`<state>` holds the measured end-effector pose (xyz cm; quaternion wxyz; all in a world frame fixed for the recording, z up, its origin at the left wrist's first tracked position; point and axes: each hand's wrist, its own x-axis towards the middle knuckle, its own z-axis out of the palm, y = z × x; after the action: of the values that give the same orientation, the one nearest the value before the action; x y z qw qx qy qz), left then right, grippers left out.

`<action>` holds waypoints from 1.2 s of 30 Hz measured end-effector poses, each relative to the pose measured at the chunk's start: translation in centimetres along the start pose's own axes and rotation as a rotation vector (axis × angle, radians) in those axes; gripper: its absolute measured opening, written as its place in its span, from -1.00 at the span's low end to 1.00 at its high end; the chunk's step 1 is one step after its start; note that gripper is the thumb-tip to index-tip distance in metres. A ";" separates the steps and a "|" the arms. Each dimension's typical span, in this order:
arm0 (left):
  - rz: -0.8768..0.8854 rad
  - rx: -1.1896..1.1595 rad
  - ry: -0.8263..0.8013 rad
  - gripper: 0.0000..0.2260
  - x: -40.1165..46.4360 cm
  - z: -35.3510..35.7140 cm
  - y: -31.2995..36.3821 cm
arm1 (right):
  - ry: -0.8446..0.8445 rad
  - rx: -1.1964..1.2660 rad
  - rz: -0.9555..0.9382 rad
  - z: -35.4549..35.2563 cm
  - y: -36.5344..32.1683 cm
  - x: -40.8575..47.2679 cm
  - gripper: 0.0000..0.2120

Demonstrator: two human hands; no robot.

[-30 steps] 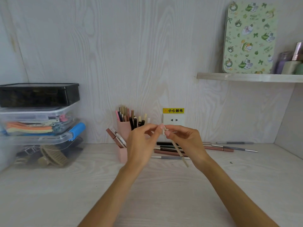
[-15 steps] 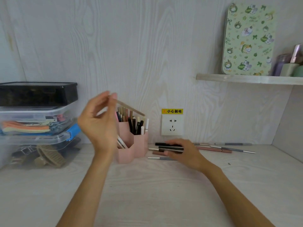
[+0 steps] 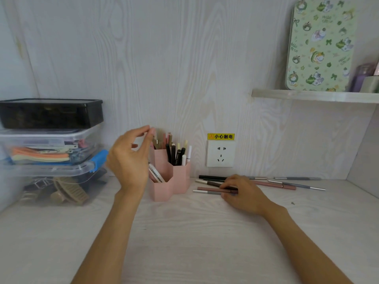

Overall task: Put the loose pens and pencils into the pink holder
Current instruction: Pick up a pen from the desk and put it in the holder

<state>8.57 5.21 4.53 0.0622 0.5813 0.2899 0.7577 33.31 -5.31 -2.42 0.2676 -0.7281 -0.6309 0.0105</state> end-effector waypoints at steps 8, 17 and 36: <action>0.096 0.450 -0.386 -0.68 -1.8 1.0 -2.1 | 0.025 -0.023 0.084 -0.8 0.5 -0.1 -0.87; 0.070 0.169 -0.477 -0.69 -6.3 2.4 3.0 | 0.154 0.407 0.093 -2.2 -1.1 0.3 -0.94; 0.056 0.064 -0.064 -0.73 -2.0 -0.2 1.6 | -0.070 0.076 0.098 -0.2 -0.7 0.0 -0.80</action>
<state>9.43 2.94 3.63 0.0316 0.6150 0.2952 0.7305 32.76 -5.29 -2.00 0.2721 -0.7467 -0.6025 0.0730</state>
